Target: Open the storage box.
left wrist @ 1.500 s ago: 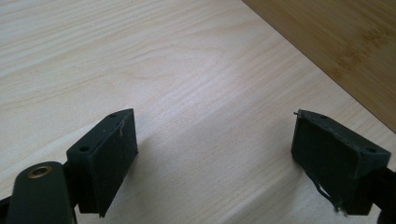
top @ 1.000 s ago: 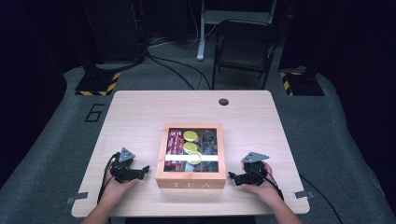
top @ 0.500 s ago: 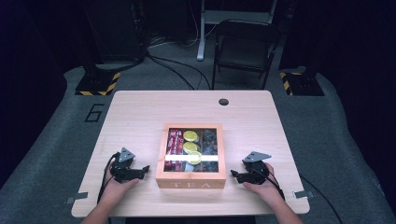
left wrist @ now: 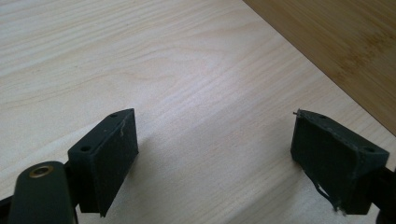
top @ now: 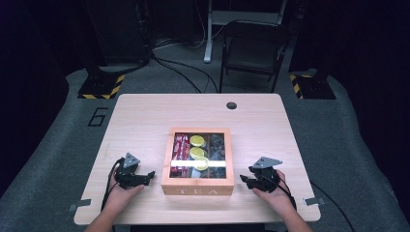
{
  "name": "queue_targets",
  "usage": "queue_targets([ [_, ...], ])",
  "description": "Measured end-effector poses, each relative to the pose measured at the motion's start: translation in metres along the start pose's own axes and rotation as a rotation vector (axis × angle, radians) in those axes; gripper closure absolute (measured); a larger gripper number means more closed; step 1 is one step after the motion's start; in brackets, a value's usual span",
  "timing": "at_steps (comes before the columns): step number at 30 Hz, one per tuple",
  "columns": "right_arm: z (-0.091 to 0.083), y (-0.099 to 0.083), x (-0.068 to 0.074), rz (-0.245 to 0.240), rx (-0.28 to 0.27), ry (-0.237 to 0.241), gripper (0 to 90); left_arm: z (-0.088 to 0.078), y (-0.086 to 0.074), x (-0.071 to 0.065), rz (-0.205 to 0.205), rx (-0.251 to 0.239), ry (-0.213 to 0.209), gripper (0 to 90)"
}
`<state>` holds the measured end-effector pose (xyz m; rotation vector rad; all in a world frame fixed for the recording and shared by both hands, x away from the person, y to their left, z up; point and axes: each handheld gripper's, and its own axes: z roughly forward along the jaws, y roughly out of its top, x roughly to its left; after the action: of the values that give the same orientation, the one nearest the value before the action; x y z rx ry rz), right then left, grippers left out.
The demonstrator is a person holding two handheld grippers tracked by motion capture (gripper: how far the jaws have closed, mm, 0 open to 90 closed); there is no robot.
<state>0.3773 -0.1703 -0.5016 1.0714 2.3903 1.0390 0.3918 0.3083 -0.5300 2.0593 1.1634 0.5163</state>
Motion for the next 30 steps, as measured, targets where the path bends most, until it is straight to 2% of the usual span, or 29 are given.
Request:
queue_targets([
  [6, -0.017, 0.004, 0.007, 0.037, -0.062, 0.07, 63.1, 0.0, 0.0, 0.0, -0.001, -0.001, 0.0, 14.9],
  [11, -0.033, 0.009, 0.012, -0.01, -0.075, 0.076, 75.0, -0.001, 0.0, 0.0, -0.012, -0.008, 0.014, 17.6],
  [13, -0.038, 0.01, 0.013, 0.001, -0.088, 0.088, 78.9, -0.004, 0.001, 0.001, -0.018, 0.009, 0.012, 24.2],
  [14, -0.04, 0.01, 0.012, -0.009, -0.092, 0.1, 80.8, -0.004, 0.001, 0.001, -0.022, 0.006, 0.017, 26.8],
  [15, -0.041, 0.01, 0.013, -0.006, -0.092, 0.111, 82.4, -0.005, 0.002, 0.001, -0.027, 0.012, 0.01, 27.3],
  [18, -0.044, 0.01, 0.017, -0.015, -0.086, 0.158, 85.3, -0.005, 0.002, 0.0, -0.028, 0.011, 0.017, 28.8],
  [22, -0.045, 0.012, 0.026, -0.064, -0.062, 0.2, 87.3, -0.007, 0.005, 0.0, -0.03, 0.036, 0.005, 32.9],
  [26, -0.044, 0.013, 0.034, -0.099, -0.053, 0.234, 88.1, -0.011, 0.007, -0.001, -0.042, 0.027, 0.003, 34.8],
  [27, -0.043, 0.013, 0.035, -0.1, -0.048, 0.241, 88.2, -0.011, 0.007, -0.002, -0.049, 0.014, 0.009, 35.1],
  [28, -0.043, 0.013, 0.036, -0.107, -0.045, 0.247, 88.5, -0.013, 0.008, -0.001, -0.04, 0.017, 0.008, 35.8],
  [30, -0.042, 0.012, 0.037, -0.11, -0.039, 0.257, 88.5, -0.015, 0.01, -0.002, -0.054, 0.011, 0.002, 37.5],
])
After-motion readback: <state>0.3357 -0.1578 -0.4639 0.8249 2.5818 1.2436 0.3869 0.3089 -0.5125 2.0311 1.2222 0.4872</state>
